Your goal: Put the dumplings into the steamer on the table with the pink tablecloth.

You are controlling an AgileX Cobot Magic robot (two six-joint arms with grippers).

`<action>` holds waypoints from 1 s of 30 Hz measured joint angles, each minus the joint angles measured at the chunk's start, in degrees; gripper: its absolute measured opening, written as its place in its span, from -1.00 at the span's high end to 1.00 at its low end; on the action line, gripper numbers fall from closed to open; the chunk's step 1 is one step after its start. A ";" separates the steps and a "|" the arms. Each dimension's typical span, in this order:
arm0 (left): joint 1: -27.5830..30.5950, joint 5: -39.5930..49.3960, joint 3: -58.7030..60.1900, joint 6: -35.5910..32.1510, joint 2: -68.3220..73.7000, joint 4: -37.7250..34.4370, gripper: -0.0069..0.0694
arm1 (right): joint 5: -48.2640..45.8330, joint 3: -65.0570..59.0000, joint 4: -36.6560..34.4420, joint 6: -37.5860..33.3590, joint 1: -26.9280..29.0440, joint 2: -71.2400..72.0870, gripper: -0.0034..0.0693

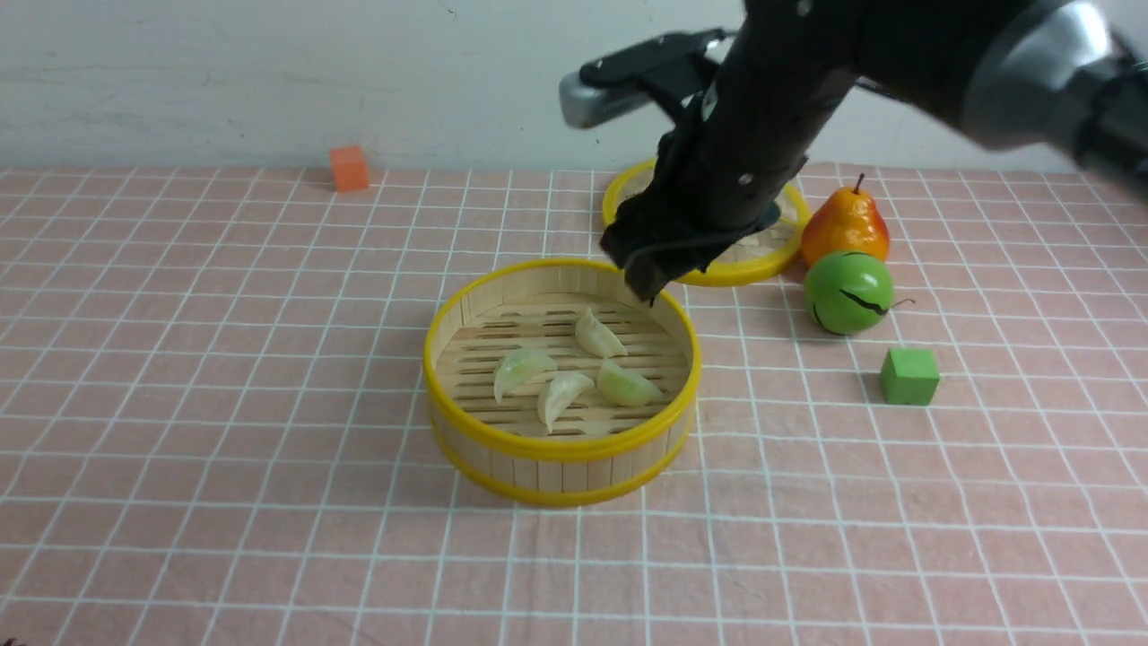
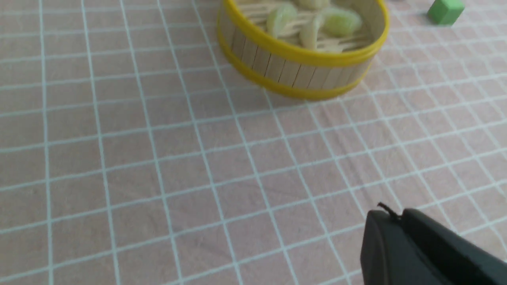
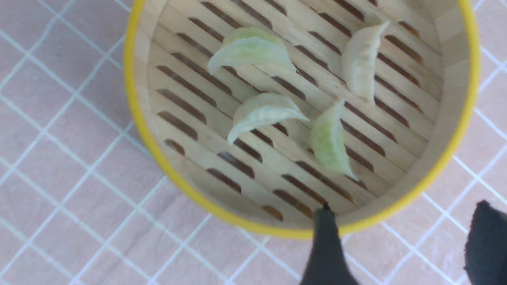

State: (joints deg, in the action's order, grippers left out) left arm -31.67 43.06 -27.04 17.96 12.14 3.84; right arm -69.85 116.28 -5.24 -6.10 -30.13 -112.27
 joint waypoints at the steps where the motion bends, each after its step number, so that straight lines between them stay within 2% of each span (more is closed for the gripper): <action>1: 0.00 -0.93 0.94 0.05 -1.12 0.00 0.72 | -0.58 -1.46 -0.10 0.00 0.00 3.00 0.11; 2: 0.00 -1.12 1.27 0.06 -1.61 0.00 0.72 | -0.69 -2.73 -0.32 0.00 0.00 4.76 0.25; 3: 0.00 -1.20 1.38 0.06 -1.80 0.00 0.72 | -0.76 -3.48 -0.33 0.00 0.00 5.22 0.28; 4: 0.00 -1.26 1.56 0.12 -2.20 0.00 0.72 | -0.98 -7.33 -0.45 0.00 0.00 9.43 0.59; 5: 0.00 -1.31 1.56 0.12 -2.19 0.00 0.72 | -0.91 -10.34 -0.45 0.00 0.00 11.41 0.72; 8: 0.00 -1.43 1.56 0.14 -2.19 0.00 0.71 | 3.10 -20.38 -0.56 0.00 0.00 19.75 0.95; 15: 0.00 -1.53 1.56 0.18 -2.19 0.00 0.69 | 21.68 -46.93 -1.60 0.00 0.00 43.28 0.96; 16: 0.00 -1.53 1.56 0.18 -2.19 0.00 0.69 | 21.68 -47.63 -1.72 0.00 0.00 43.28 0.96; 22: 0.00 -1.53 1.56 0.18 -2.19 0.00 0.68 | 36.46 -64.15 -3.96 0.00 0.00 60.33 0.95; 30: 0.00 -1.57 1.56 0.18 -2.19 0.00 0.67 | 41.45 -72.99 -4.28 0.00 0.00 72.99 0.93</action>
State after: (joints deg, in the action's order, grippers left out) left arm -31.67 41.49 -25.49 18.14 9.95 3.84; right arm -28.39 43.29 -9.53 -6.10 -30.13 -39.28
